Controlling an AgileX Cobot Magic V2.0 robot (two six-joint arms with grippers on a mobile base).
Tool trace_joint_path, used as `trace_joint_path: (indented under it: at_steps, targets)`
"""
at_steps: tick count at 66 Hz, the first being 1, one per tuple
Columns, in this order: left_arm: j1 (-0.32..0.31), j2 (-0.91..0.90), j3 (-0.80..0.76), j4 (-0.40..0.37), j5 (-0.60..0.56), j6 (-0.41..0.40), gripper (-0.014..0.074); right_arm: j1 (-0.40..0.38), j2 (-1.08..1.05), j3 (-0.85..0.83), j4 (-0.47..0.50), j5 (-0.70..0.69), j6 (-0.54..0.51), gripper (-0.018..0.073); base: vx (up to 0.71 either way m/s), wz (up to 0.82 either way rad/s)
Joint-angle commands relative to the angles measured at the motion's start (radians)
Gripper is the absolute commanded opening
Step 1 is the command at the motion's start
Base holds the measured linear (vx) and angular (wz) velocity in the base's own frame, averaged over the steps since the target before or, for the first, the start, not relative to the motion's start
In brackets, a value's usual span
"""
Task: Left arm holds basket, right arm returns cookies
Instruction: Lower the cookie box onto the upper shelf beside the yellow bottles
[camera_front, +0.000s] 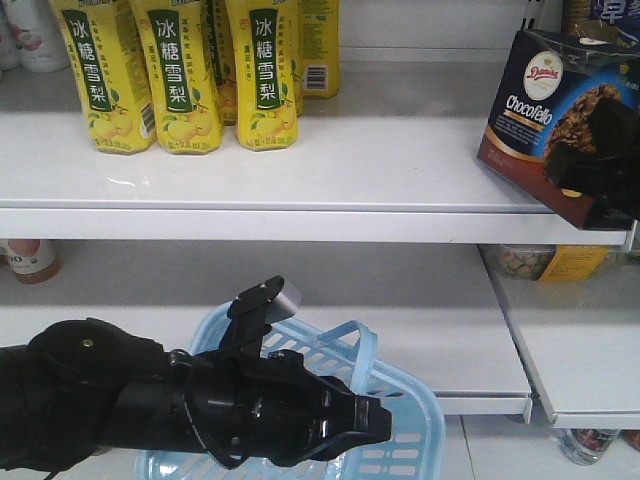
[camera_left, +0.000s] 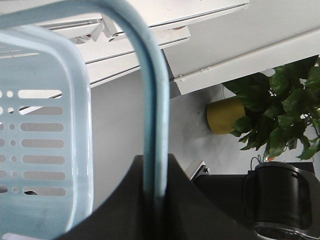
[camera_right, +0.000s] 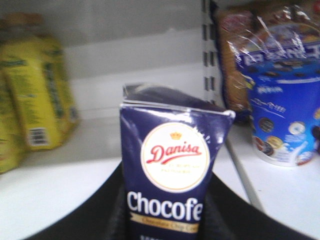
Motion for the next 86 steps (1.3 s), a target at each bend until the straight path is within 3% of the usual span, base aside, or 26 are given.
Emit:
trace_joint_path:
  at_steps: [1, 11, 30, 41, 48, 55, 86]
  targets:
    - [-0.001, -0.036, -0.032, -0.026, 0.002, 0.021, -0.0006, -0.002, 0.077, -0.062, -0.102, 0.107, 0.005, 0.0216, 0.00, 0.00]
    - [-0.001, -0.036, -0.032, -0.026, 0.002, 0.021, -0.0006, -0.002, 0.180, -0.133, -0.102, 0.109, -0.061, 0.0216, 0.00, 0.00]
    - [-0.001, -0.036, -0.032, -0.026, 0.002, 0.021, -0.0006, -0.014, 0.305, -0.244, -0.100, 0.114, -0.060, 0.0216, 0.00, 0.00]
    - [-0.001, -0.036, -0.032, -0.026, 0.002, 0.021, -0.0006, -0.115, 0.333, -0.262, -0.046, -0.065, -0.032, 0.0216, 0.00, 0.00]
    - [-0.001, -0.036, -0.032, -0.026, 0.002, 0.021, -0.0006, -0.179, 0.334, -0.262, -0.063, -0.201, -0.021, 0.0216, 0.00, 0.00]
    - [-0.001, -0.036, -0.032, -0.026, 0.002, 0.021, -0.0006, -0.223, 0.338, -0.262, -0.083, -0.244, 0.002, 0.0216, 0.00, 0.00]
    - [-0.001, -0.036, -0.032, -0.026, 0.002, 0.021, -0.0006, -0.253, 0.353, -0.308, -0.102, -0.354, 0.016, 0.0252, 0.00, 0.00]
